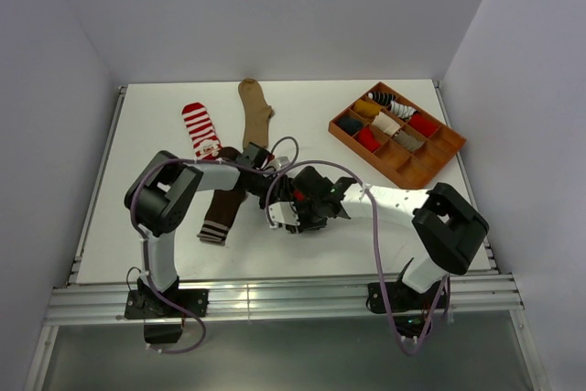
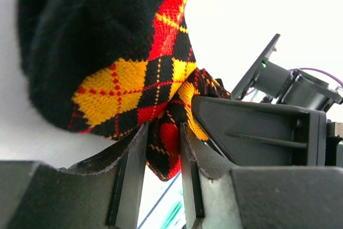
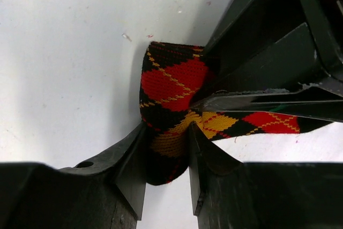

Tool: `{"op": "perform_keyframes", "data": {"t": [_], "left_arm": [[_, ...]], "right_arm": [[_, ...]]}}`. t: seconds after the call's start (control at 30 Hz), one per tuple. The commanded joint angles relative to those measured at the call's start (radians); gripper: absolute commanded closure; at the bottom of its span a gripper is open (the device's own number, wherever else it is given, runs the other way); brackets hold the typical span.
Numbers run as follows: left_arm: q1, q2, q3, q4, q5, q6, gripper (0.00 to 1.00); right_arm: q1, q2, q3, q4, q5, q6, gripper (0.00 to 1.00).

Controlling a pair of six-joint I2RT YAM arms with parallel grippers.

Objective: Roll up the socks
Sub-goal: Roll the sock at the center of the board.

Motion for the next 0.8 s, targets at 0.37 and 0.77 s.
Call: {"op": "perform_keyframes", "data": {"t": [0.37,0.77], "left_arm": [[0.088,-0.017,0.067,-0.040,-0.236,0.081,0.62],[0.088,0.104,0.192,-0.049,-0.263,0.079,0.65]], "right_arm": [[-0.010,0.094,0.009,-0.143,-0.018,0.044,0.64],[-0.030,0.146,0.110,-0.349,-0.153,0.033,0.64]]}}
